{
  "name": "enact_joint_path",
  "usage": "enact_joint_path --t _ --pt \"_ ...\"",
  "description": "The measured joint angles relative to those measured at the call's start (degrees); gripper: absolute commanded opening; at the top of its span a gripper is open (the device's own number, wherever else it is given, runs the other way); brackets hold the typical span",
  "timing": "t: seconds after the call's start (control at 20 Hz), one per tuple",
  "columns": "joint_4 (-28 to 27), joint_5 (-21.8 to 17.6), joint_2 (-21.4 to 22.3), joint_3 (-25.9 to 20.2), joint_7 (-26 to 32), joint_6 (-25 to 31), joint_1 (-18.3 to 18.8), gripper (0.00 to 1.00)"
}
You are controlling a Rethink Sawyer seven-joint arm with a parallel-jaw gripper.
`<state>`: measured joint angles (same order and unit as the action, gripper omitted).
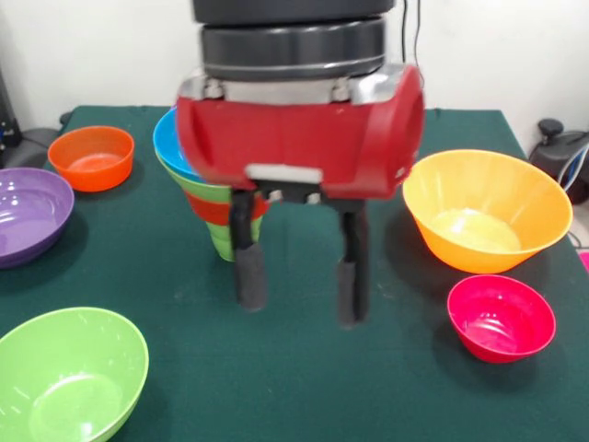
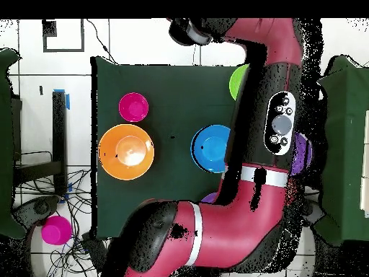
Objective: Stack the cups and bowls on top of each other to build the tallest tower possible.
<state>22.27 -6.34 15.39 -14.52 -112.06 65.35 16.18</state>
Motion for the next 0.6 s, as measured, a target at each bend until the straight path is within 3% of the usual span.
enact_joint_path --t 0.2,0.6 --pt "-4.57 -2.56 -2.50 -1.95 3.31 0.73 1.19 1.00" --pt "-7.21 -4.22 -5.40 -2.64 6.35 2.09 3.71 1.00"
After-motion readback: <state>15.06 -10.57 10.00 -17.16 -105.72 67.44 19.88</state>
